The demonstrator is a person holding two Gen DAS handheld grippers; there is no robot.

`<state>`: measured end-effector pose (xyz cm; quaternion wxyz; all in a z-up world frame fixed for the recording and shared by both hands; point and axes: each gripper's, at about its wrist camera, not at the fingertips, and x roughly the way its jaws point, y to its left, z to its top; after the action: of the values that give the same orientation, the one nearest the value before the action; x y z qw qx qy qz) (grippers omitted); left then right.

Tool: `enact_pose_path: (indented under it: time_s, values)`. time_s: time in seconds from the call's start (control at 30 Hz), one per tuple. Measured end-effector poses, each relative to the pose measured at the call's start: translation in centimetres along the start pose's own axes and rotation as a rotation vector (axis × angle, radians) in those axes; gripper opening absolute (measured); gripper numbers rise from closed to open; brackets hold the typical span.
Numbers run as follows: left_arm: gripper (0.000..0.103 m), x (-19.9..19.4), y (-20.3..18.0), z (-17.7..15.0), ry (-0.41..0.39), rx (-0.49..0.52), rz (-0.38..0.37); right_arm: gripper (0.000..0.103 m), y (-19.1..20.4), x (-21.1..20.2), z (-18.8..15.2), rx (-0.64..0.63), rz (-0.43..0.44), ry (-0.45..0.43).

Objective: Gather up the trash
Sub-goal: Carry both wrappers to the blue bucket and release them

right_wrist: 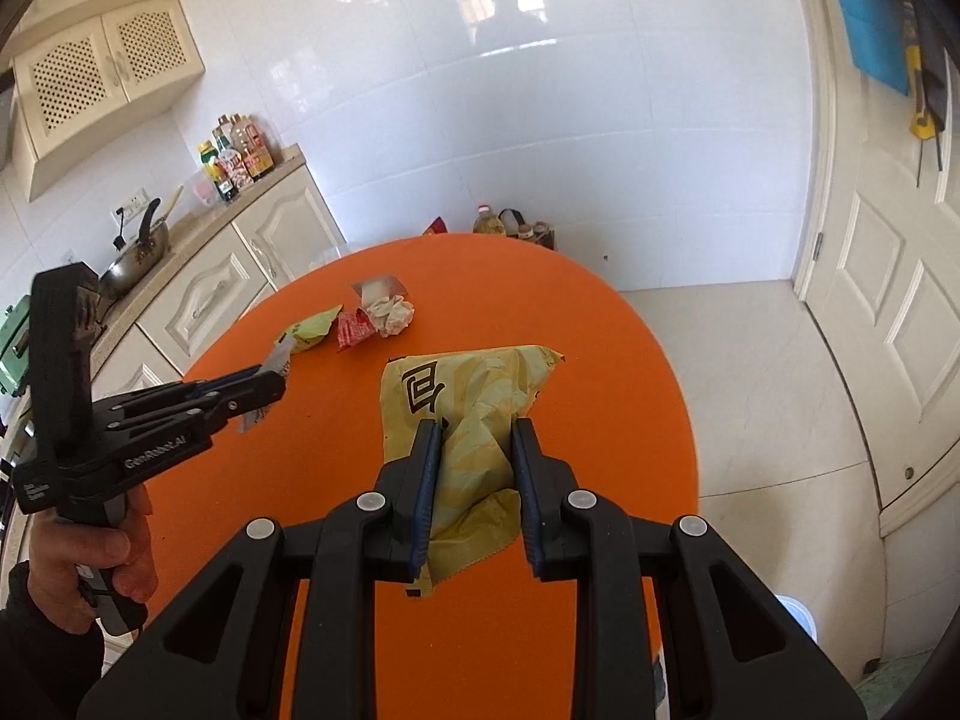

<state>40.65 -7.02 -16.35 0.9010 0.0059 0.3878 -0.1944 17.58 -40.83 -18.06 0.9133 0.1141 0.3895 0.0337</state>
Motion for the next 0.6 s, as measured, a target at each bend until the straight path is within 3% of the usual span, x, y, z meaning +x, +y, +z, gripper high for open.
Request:
enact_pose_path:
  time_s: [0.3, 0.47, 0.6]
  values:
    - [0.008, -3.0, -8.8, 1.6, -0.082, 0.113, -0.164, 0.024, -3.4, -6.8, -1.6, 0.046, -0.095, -0.072]
    - [0.008, -1.4, -16.0, 1.6, -0.063, 0.191, -0.296, 0.024, -7.8, -11.9, -4.0, 0.122, -0.205, -0.103]
    - [0.008, 1.0, -22.1, 0.9, 0.002, 0.252, -0.398, 0.024, -12.5, -15.9, -6.7, 0.204, -0.311, -0.118]
